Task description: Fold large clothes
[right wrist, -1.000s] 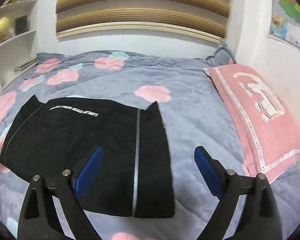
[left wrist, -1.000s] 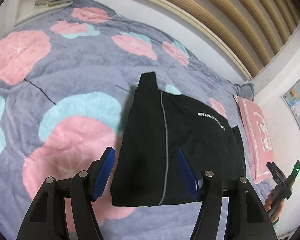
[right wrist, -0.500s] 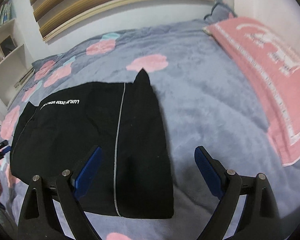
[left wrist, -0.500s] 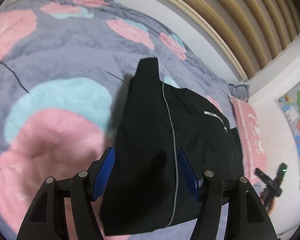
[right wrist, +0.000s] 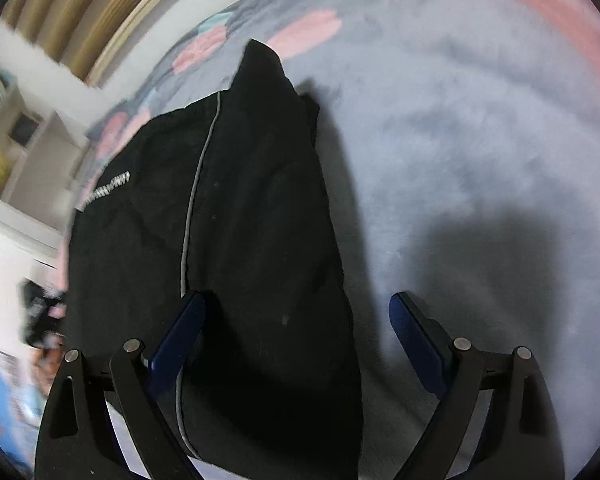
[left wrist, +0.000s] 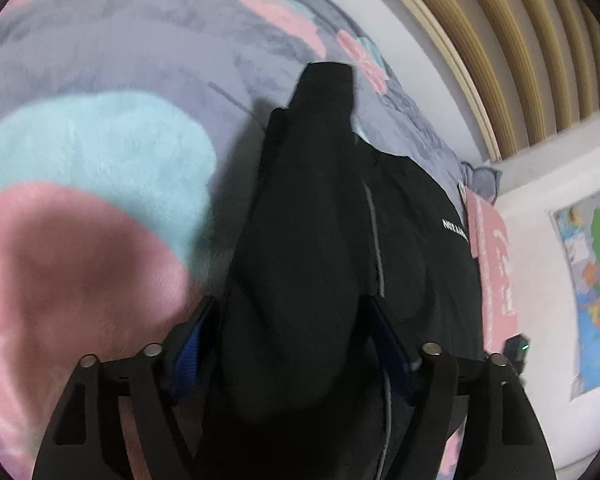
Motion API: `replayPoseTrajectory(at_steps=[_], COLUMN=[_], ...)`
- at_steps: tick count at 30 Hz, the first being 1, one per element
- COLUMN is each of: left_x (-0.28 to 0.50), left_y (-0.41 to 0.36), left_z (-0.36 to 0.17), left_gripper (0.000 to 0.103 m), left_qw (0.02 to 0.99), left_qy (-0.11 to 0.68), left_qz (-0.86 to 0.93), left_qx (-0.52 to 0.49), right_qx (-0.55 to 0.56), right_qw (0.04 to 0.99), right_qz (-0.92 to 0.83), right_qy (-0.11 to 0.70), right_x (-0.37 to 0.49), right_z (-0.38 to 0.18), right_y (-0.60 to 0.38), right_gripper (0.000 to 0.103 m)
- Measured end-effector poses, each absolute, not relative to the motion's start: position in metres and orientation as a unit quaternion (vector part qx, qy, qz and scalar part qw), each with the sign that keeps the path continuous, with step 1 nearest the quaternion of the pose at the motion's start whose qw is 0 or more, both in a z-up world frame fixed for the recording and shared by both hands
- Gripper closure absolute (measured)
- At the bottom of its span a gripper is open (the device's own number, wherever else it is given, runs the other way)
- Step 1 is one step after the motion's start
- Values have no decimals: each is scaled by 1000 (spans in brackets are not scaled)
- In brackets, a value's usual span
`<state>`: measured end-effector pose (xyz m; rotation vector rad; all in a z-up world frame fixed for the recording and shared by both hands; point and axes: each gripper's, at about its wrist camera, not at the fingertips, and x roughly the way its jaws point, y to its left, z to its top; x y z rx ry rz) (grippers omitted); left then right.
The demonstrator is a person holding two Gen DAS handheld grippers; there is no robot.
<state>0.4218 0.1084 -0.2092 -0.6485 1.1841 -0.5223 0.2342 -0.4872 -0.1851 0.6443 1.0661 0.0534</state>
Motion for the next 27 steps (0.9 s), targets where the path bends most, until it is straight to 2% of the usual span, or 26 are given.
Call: replayPoseTrajectory(at_steps=[5, 6, 7, 8, 11, 14, 20, 22, 23, 25, 27], left_x=[427, 425, 423, 419, 419, 427, 437, 434, 431, 422, 415], left_y=[107, 105, 104, 104, 103, 94, 80, 80, 79, 79, 79], left_z=[-216, -214, -211, -203, -199, -215, -232, -229, -226, -215, -204], left_gripper=[27, 29, 29, 29, 29, 29, 29, 37, 47, 56, 61], left_qw=[722, 712, 702, 703, 695, 697, 683, 693, 700, 722, 735], left_qy=[547, 542, 534, 520, 511, 541, 565, 560, 555, 536, 517], left_qz=[-272, -296, -320, -340, -364, -334, -312, -307, -306, -308, -316], left_qx=[-325, -335, -345, -346, -351, -332, -343, -336, -329, -310, -305], right_qx=[339, 339, 344, 348, 311, 291, 324, 339, 335, 313, 290], right_qw=[798, 798, 797, 795, 806, 806, 781, 773, 777, 794, 812], right_qz=[64, 73, 96, 115, 122, 119, 125, 127, 127, 127, 126], right_qy=[494, 492, 487, 484, 488, 502, 519, 520, 517, 505, 491], right_x=[248, 249, 249, 249, 249, 259, 295, 299, 298, 291, 283], right_z=[-197, -196, -193, -191, -182, -184, -204, -209, -207, -199, -186], right_y=[-490, -488, -485, -483, -473, -467, -463, -463, -462, -459, -453], right_gripper=[10, 14, 26, 29, 29, 27, 22, 22, 25, 35, 43])
